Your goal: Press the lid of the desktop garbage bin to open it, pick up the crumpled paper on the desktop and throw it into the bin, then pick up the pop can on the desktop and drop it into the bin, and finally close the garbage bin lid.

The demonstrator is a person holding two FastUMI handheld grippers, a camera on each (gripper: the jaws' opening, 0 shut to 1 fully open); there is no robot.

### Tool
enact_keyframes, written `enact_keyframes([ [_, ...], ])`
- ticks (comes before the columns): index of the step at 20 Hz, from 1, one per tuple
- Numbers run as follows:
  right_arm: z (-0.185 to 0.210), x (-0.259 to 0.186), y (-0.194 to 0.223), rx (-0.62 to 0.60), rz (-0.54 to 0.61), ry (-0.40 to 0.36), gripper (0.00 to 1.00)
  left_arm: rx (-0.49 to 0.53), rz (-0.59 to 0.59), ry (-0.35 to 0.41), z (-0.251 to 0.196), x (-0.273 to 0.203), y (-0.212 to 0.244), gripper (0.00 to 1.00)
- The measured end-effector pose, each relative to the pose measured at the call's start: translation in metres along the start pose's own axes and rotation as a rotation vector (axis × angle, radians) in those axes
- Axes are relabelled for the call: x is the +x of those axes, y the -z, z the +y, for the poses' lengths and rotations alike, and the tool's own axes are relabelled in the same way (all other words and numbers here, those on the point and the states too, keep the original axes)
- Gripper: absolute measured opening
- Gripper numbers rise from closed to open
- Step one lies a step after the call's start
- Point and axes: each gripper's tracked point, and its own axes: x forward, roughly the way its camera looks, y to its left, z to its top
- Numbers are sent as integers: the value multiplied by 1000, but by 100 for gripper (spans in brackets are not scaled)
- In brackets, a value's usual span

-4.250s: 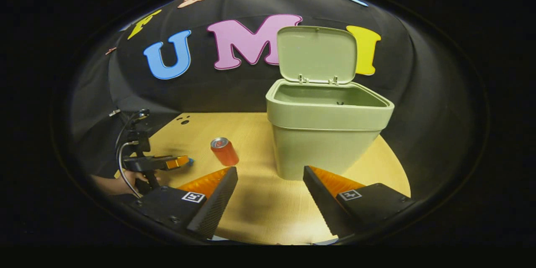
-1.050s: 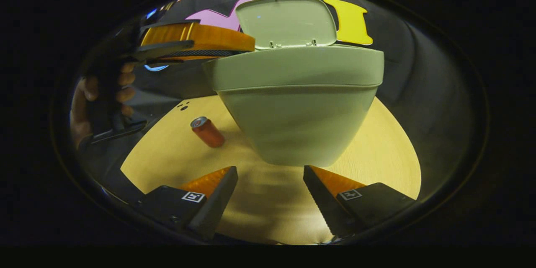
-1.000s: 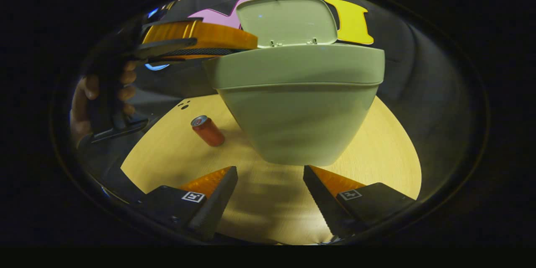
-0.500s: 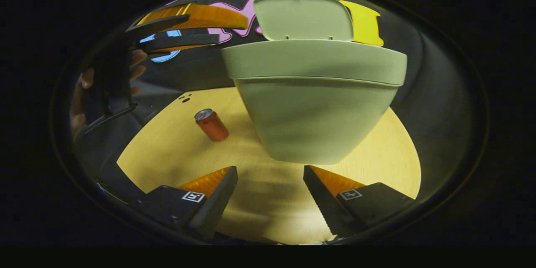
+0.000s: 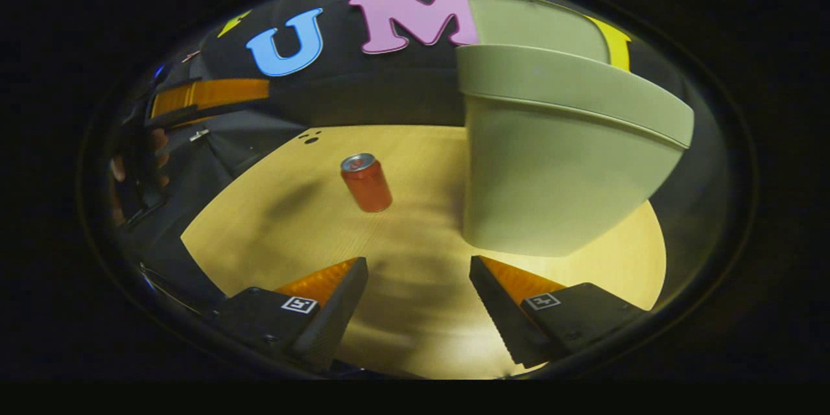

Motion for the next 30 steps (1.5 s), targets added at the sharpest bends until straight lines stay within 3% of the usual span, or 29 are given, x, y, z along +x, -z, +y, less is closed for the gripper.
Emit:
enact_keyframes([
  [6,43,43,-5,-44,14,-48,99,-66,107,-184,77,-55,66,96],
  [12,58,94,-24,-62,16,-49,99,-155,173,-270,110,-87,105,96],
  [23,62,167,-57,-61,9,-34,99,-225,257,-347,141,-102,144,96],
  [30,66,190,-72,-68,-8,-26,99,-230,284,-326,134,-92,154,96],
])
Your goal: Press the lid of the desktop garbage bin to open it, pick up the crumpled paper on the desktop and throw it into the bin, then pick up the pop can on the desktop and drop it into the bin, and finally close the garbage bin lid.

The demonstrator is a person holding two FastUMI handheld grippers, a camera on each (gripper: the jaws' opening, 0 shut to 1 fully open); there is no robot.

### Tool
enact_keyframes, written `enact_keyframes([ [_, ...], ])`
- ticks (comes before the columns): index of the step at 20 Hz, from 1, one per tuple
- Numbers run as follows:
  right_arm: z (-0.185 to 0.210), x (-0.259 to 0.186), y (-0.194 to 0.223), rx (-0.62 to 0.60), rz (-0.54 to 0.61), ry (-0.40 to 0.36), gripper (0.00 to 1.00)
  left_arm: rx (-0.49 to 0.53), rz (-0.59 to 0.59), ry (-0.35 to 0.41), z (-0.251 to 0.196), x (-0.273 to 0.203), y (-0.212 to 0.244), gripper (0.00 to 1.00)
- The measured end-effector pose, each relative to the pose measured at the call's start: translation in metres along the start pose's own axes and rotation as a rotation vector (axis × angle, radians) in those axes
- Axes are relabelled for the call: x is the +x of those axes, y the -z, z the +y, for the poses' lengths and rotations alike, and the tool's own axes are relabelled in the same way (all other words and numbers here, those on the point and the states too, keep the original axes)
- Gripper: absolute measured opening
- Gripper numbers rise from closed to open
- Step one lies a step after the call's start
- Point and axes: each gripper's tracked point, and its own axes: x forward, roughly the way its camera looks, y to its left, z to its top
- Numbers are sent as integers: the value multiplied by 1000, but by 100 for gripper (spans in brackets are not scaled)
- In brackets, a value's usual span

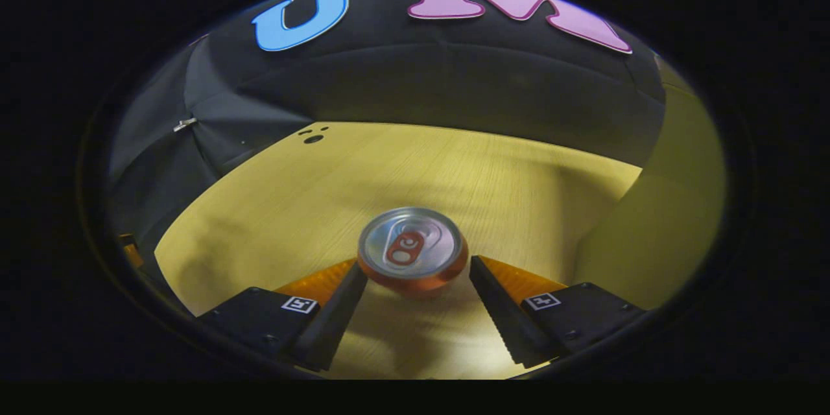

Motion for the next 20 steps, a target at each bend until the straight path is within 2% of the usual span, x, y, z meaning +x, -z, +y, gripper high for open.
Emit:
enact_keyframes([
  [5,0,7,-7,-14,-21,20,99,2,12,6,-1,0,3,96],
  [7,2,6,-8,-20,-20,16,83,4,19,4,-1,-1,7,96],
  [9,1,4,-9,-30,-19,8,83,11,22,4,0,-4,10,100],
  [10,3,2,-11,-39,-26,2,83,14,21,8,-1,-5,11,96],
  [12,7,-6,-15,-62,-40,-8,83,22,17,15,-2,-8,12,96],
  [20,25,-81,-53,-139,-132,-45,83,43,0,70,-14,-12,21,96],
])
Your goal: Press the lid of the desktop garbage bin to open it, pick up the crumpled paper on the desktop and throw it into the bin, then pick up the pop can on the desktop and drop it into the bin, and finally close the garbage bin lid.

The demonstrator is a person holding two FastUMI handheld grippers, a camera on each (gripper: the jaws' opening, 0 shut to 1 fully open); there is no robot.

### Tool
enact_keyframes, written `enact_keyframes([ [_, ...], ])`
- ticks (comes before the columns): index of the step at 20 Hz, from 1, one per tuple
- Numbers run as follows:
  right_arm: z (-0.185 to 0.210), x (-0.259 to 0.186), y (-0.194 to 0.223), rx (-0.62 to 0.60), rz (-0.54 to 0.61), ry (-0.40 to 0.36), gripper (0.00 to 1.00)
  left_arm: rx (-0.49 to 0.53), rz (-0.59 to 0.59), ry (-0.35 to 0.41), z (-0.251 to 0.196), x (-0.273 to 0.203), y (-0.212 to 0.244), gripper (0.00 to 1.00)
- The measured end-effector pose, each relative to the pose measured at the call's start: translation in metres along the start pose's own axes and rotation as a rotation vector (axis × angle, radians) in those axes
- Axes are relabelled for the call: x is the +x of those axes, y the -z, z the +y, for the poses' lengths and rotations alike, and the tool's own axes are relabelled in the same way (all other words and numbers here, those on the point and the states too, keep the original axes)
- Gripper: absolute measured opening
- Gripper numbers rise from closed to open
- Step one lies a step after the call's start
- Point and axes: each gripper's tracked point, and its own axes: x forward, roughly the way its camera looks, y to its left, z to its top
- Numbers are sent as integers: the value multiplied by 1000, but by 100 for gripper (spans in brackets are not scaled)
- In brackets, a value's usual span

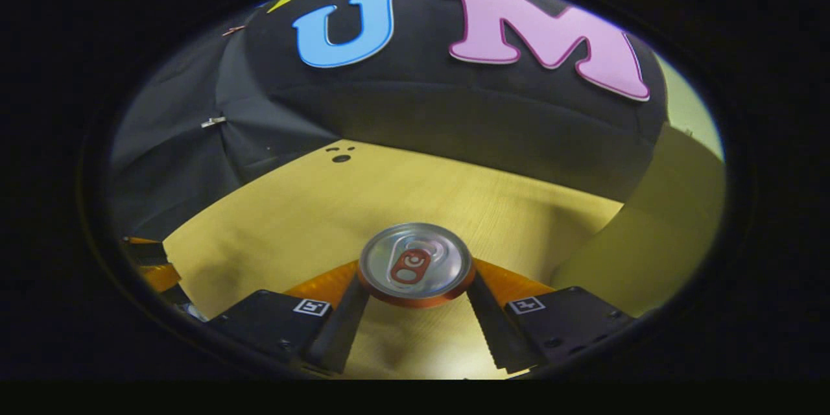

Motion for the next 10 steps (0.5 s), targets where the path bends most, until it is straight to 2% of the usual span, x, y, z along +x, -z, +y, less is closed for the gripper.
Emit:
enact_keyframes([
  [1,2,-12,-10,-11,-18,-5,79,1,2,12,-2,0,2,96],
  [3,7,-33,-29,-29,-55,-12,88,1,9,37,-6,1,8,96],
  [4,9,-46,-39,-33,-71,-13,83,1,13,52,-8,1,10,96],
  [7,11,-81,-71,-20,-132,-3,83,14,18,99,-15,6,14,96],
  [10,-2,-116,-105,17,-200,40,83,40,26,151,-23,13,16,96],
])
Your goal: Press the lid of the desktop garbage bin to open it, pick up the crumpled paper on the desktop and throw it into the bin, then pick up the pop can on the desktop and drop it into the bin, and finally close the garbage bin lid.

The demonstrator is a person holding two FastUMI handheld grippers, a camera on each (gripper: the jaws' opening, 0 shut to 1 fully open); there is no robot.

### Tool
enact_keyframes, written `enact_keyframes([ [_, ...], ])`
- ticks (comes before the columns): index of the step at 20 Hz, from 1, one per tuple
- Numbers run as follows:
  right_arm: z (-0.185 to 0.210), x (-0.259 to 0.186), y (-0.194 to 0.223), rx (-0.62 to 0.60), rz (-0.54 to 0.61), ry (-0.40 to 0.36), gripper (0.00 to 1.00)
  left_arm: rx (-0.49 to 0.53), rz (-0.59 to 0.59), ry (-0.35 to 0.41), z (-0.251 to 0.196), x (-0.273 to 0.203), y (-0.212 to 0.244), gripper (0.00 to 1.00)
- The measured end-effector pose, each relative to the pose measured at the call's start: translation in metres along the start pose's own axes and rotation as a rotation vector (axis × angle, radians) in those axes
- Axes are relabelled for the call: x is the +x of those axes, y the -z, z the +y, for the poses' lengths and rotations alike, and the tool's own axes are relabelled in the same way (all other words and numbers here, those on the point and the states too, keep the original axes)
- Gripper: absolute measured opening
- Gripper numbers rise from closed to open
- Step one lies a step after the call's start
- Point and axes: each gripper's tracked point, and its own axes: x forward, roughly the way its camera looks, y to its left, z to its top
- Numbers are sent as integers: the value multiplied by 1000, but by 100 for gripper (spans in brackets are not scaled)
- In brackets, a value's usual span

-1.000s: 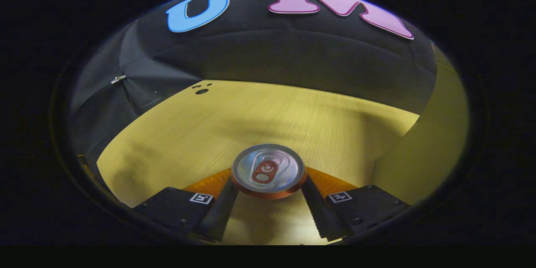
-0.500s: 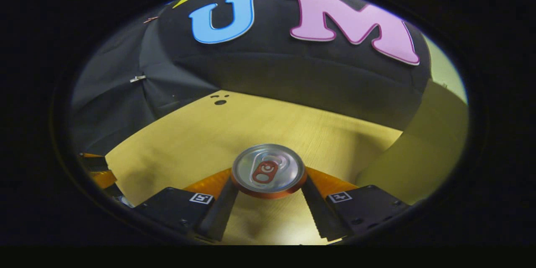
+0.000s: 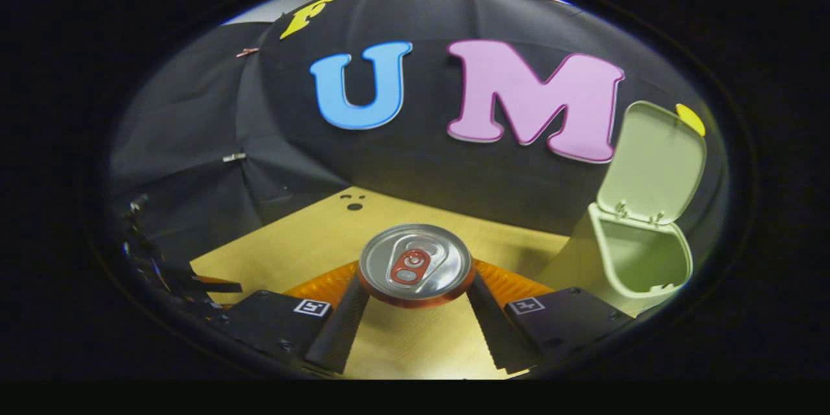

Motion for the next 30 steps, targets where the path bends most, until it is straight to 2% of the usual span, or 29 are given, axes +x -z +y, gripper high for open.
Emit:
enact_keyframes([
  [5,-48,-45,-51,85,-83,125,83,51,22,96,-15,12,-2,96],
  [8,-86,-66,-64,96,-116,225,83,84,35,148,-27,17,-1,96],
  [12,-139,-90,-77,99,-148,342,83,126,66,186,-43,23,4,96],
  [17,-206,-92,-77,141,-158,450,83,151,78,200,-68,31,0,96],
  [20,-228,-82,-64,184,-138,458,83,148,73,178,-78,41,-10,96],
  [23,-248,-73,-52,161,-119,466,83,116,53,143,-88,43,-21,96],
  [30,-266,-52,-35,164,-100,429,85,95,49,74,-97,35,-21,96],
])
